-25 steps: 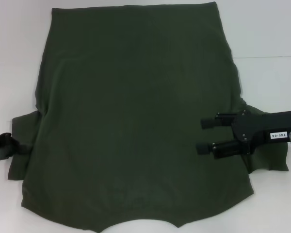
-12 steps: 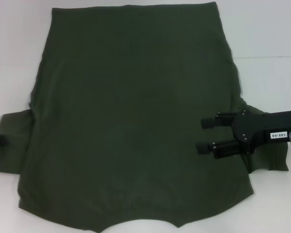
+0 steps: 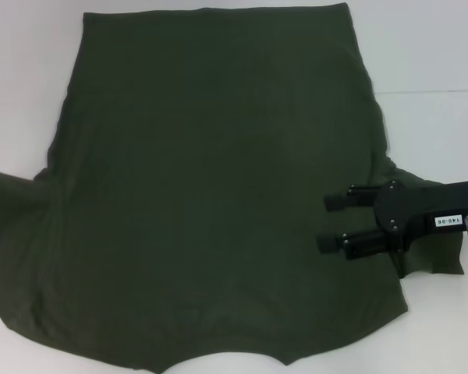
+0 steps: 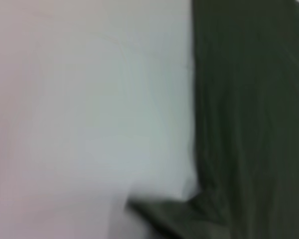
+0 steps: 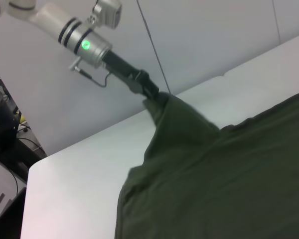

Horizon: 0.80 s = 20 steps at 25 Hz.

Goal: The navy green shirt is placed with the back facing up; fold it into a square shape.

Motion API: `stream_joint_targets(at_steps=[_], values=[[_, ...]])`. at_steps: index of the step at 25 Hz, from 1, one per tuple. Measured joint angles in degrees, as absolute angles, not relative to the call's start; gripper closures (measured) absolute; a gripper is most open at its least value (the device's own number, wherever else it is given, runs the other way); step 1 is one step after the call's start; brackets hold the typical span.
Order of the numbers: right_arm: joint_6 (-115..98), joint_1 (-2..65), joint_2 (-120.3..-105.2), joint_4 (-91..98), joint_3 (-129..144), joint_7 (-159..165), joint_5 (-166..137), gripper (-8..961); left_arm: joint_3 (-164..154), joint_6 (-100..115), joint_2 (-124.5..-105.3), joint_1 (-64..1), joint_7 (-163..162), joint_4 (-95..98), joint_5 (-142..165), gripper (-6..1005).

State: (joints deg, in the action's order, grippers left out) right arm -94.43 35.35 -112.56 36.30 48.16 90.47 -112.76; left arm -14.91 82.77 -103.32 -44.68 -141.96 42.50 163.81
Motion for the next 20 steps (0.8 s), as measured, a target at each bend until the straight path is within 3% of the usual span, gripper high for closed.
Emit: stream_joint_targets(at_steps=[6,11,15,20], values=[[-94.0,35.3,-112.58,36.3,48.1,90.5,-112.9,9,-15.9,89.4,-101.66,-47.7,-144.0,43.4,163.8,990],[-93.3,35.1,-112.58,36.3,48.2,90.4,-112.9,9,-16.9,93.8,-101.36,-50.8,-149.1,41.2,163.3,989],[-93.2,34.9,-112.54,36.3,48.1,90.4,-112.9,9,-18.5,93.8,-102.43,-53.3,-153.2,37.8,163.0,988],[-92.9,34.8,-112.45,36.3,48.1,90.4,-112.9,9,-20.0,90.7,-105.13,-55.6,-155.7,34.0,163.0,986]])
